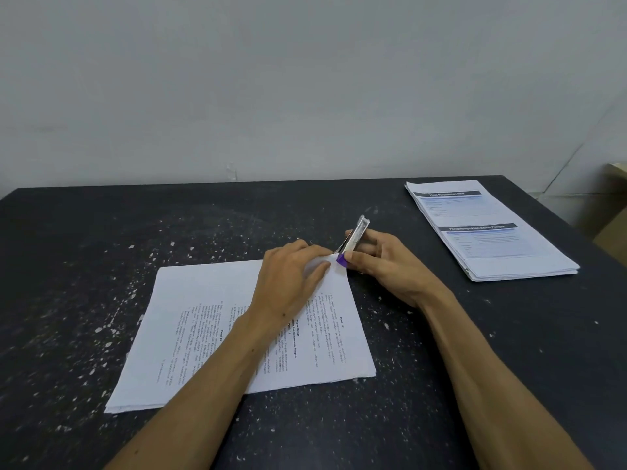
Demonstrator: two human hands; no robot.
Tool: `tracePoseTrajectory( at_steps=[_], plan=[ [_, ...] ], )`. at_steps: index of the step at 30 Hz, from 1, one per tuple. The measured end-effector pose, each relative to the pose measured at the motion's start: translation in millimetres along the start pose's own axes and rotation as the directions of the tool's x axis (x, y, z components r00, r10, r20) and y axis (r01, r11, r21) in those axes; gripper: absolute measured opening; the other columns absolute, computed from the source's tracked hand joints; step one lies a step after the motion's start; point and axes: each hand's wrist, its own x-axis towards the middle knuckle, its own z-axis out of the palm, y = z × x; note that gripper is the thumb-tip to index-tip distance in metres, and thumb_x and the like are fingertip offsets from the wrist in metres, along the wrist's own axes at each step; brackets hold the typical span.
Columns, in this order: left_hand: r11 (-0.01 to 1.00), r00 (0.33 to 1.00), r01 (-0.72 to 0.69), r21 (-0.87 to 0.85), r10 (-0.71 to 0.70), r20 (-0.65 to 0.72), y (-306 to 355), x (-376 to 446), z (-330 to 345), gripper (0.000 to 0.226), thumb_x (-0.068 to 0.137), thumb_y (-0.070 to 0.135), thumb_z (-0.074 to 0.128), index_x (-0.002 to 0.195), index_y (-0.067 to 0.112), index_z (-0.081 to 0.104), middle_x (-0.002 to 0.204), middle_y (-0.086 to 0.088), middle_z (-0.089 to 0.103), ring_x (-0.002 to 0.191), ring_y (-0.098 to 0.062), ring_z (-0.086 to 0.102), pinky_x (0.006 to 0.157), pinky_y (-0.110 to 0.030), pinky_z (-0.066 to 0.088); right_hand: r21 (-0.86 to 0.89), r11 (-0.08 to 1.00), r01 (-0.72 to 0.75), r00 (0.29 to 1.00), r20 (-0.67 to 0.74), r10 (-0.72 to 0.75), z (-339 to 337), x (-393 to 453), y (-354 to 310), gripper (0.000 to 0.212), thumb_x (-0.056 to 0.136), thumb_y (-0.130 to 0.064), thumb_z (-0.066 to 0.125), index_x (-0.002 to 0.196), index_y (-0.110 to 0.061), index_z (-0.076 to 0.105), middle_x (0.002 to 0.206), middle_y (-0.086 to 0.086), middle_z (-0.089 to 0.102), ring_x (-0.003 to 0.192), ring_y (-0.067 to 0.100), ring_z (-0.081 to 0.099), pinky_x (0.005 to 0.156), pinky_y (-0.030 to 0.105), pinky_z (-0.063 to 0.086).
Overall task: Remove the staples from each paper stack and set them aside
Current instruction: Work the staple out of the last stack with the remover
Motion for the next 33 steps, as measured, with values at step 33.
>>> tracePoseTrajectory(
  at_steps=[33],
  plan=[
    [0.999,1.000,-0.001,-0.046,0.000,-0.020,-5,0,4,0.027,0.097,0.034,0.070,0.123,0.027,0.074,0.110,0.002,0.075,0.096,-0.015,0.068,0.095,-0.048,0.056,-0.190,0.978,0.081,0.995,-0.036,-0.089,13,11,7,0.039,0.103,-0.005,0.058,0.141,-0.012,0.058,0.129,0.003,0.072,0.122,0.019,0.067,0.109,0.049,0.051]
  ],
)
